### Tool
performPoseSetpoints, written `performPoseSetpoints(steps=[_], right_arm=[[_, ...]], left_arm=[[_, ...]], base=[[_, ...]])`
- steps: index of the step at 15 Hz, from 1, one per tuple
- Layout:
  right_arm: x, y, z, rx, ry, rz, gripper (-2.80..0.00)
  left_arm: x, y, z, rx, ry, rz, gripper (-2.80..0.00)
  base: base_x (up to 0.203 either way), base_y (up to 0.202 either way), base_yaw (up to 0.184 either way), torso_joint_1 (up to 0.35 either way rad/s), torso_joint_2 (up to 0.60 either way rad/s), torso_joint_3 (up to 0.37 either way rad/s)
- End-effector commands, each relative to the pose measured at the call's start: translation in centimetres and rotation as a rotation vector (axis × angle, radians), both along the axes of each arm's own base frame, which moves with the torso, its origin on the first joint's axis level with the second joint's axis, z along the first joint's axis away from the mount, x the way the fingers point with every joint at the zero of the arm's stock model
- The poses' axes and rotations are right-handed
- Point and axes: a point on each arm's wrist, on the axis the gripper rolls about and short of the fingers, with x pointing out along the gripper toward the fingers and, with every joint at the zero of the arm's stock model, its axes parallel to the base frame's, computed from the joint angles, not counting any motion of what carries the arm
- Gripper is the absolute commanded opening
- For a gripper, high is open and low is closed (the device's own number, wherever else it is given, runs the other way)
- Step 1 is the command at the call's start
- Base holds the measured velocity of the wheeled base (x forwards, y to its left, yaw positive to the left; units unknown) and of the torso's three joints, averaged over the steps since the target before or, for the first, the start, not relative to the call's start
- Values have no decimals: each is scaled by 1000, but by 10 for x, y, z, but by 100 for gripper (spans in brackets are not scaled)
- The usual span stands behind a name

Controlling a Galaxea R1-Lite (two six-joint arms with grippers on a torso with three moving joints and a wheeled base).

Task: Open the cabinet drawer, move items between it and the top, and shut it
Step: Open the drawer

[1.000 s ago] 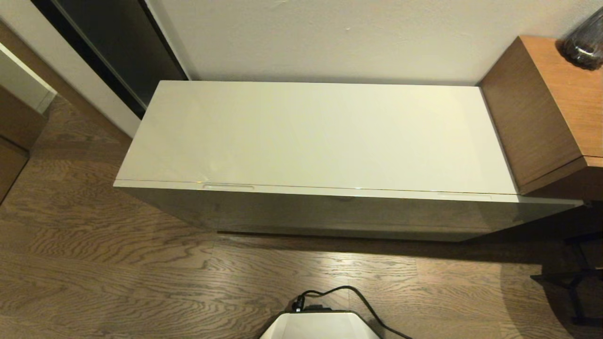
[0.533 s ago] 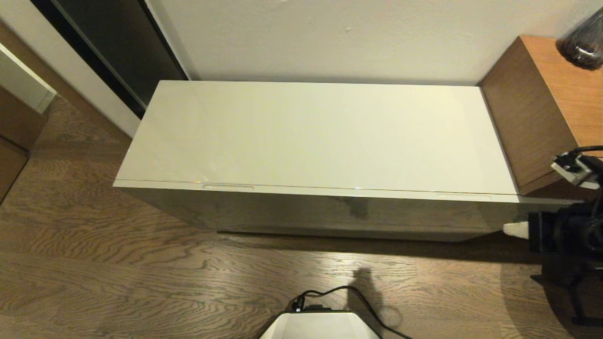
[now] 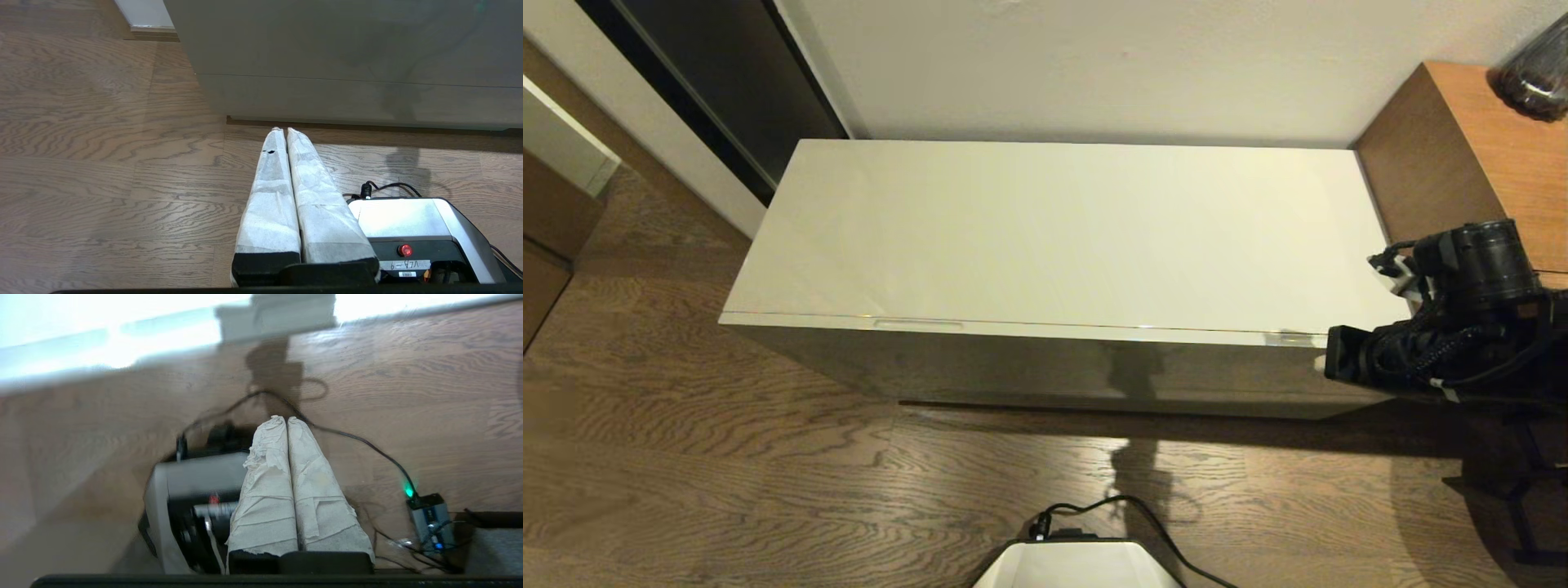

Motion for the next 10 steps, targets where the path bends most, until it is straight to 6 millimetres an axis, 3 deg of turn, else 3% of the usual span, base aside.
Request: performPoseSetpoints(steps=[1,10], right_arm=[[21,2,-6,4,-5,-73,-280],[40,-8,-13,21,-24,-151,-280]], left_arm=[[0,0,0,0,0,0,-280],[0,0,0,0,0,2,-280]], base=[[0,0,0,0,0,0],[0,0,0,0,0,0]])
